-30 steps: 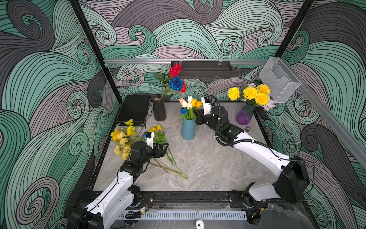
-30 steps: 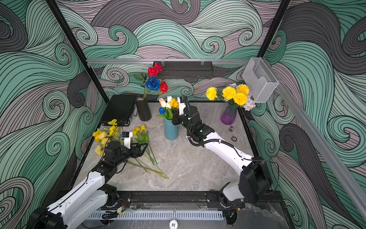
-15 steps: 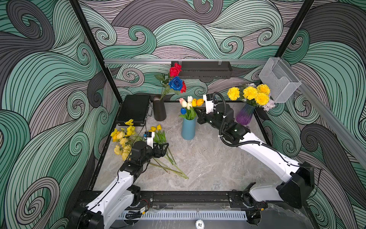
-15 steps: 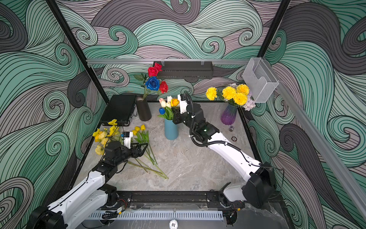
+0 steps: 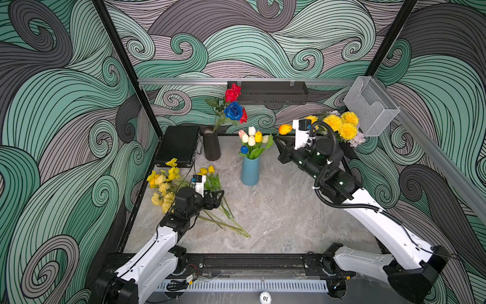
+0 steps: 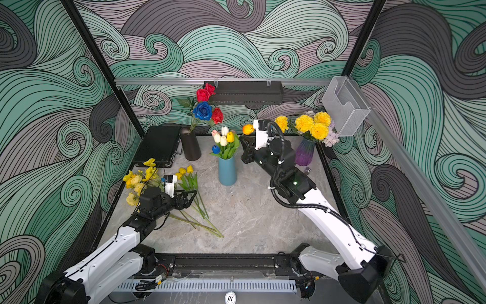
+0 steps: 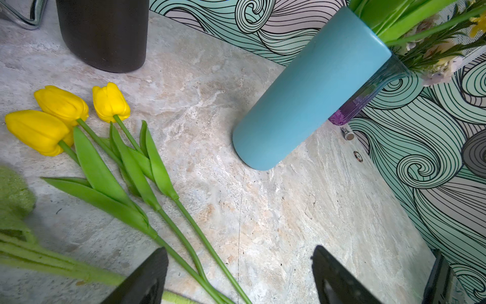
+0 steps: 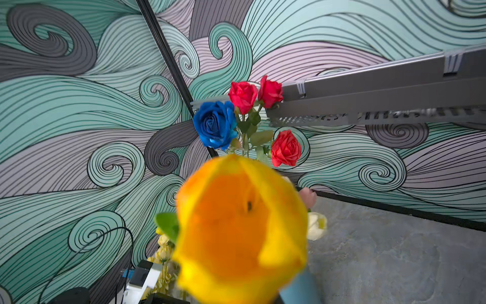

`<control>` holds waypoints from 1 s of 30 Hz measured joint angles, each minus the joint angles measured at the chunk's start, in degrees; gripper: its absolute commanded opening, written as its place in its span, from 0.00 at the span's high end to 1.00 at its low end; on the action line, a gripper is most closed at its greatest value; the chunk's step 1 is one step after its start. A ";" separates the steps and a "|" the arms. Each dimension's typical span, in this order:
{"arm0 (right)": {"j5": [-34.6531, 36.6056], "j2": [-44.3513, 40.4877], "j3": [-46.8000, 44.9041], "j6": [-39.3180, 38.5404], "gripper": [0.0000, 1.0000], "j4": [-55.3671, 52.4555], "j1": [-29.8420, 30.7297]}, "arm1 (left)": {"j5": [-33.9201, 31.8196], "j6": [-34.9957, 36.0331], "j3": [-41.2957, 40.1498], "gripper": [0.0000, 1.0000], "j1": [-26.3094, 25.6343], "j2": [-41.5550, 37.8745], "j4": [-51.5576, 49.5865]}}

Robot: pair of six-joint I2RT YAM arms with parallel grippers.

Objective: Pick out yellow flowers from the vase
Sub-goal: Pick up the flower from the vase.

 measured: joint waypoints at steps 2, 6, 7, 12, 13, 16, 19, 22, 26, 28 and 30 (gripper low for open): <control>-0.24 -2.05 -0.57 0.66 1.00 -0.04 -0.76 | 0.02 -0.02 0.63 0.15 -0.02 0.13 -0.39; -1.77 -4.85 -1.25 2.08 1.00 -0.68 -2.25 | 0.00 -0.57 3.58 0.15 -0.02 0.31 -0.96; -2.27 -5.18 -1.27 2.40 1.00 -1.09 -2.54 | 0.00 -0.92 4.22 0.16 -0.02 0.33 -0.92; -4.66 -6.82 -1.57 2.95 1.00 -4.59 -3.17 | 0.02 -2.49 8.17 0.16 -1.29 0.74 -1.01; -5.25 -7.21 -1.57 2.89 1.00 -5.49 -3.17 | 0.02 -2.71 8.94 0.16 -1.75 0.74 -1.05; -6.54 -8.85 -1.66 2.34 1.00 -8.39 -3.17 | 0.00 -3.06 11.65 0.16 -3.34 0.74 -1.42; -6.91 -11.65 -3.39 1.53 1.00 -9.90 -3.17 | -0.35 -2.95 14.97 0.18 -5.64 0.83 -2.73; -7.93 -13.55 -4.98 0.70 1.00 -11.54 -3.37 | -0.76 -1.75 19.61 0.19 -8.52 1.92 -5.25; -10.05 -13.81 -6.32 -0.55 1.00 -12.72 -3.45 | -0.59 1.14 25.62 0.22 -12.17 4.13 -8.48; -11.74 -13.70 -7.10 -0.96 1.00 -12.87 -3.48 | 0.55 3.15 28.06 0.24 -13.55 5.64 -9.66; -13.79 -13.35 -7.67 -1.70 1.00 -12.87 -3.48 | 2.16 5.14 29.53 0.26 -14.69 7.06 -10.47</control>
